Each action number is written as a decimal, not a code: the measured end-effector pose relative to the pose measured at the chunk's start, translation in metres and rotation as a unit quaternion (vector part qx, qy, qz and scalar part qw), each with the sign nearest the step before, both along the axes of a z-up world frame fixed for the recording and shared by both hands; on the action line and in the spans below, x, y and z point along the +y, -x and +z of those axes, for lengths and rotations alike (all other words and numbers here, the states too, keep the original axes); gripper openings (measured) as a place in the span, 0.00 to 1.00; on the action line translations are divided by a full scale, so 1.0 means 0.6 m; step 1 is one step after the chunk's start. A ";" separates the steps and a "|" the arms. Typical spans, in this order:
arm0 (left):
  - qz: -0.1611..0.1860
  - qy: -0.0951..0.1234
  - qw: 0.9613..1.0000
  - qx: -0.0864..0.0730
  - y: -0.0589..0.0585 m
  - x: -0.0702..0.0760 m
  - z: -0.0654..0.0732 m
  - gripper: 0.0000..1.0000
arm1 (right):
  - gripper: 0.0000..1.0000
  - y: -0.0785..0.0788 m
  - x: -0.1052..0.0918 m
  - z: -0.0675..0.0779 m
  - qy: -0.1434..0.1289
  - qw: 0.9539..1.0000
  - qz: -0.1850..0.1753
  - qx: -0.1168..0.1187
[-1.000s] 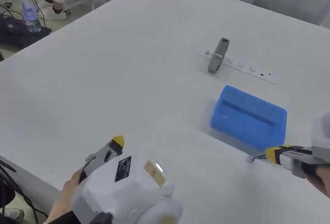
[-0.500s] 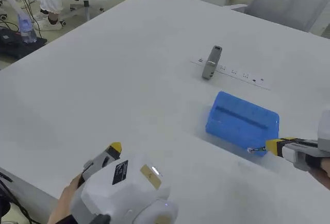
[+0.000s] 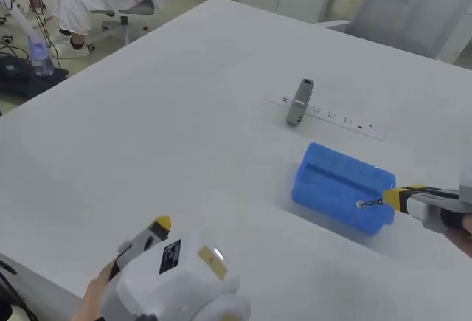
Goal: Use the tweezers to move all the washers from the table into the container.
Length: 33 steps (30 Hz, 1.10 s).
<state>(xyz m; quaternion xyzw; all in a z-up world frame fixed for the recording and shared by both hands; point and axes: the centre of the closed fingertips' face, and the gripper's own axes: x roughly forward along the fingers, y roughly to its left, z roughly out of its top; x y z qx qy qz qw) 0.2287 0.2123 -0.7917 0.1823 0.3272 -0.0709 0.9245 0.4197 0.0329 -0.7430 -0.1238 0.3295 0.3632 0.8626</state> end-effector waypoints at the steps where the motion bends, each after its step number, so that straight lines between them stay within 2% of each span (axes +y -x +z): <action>1: -0.001 -0.001 1.000 0.000 0.000 0.000 0.000 0.85 | 0.01 -0.003 0.002 -0.001 0.000 1.000 -0.001 0.000; 8: -0.001 -0.003 1.000 0.003 0.001 0.000 -0.001 0.85 | 0.01 -0.032 0.014 -0.033 0.024 1.000 0.006 0.003; 15: -0.003 -0.004 1.000 0.006 0.002 -0.001 -0.002 0.85 | 0.01 -0.054 0.010 -0.071 0.050 0.999 0.010 0.015; 21: -0.004 -0.006 1.000 0.009 0.003 -0.001 -0.004 0.84 | 0.01 -0.066 0.007 -0.089 0.055 0.998 0.006 0.024; 29: -0.002 -0.010 1.000 0.014 0.004 0.000 -0.008 0.85 | 0.01 -0.066 0.005 -0.109 0.066 0.997 0.012 0.038; 33: 0.001 -0.009 1.000 0.015 0.004 0.002 -0.008 0.85 | 0.01 -0.064 0.009 -0.106 0.051 0.998 0.008 0.047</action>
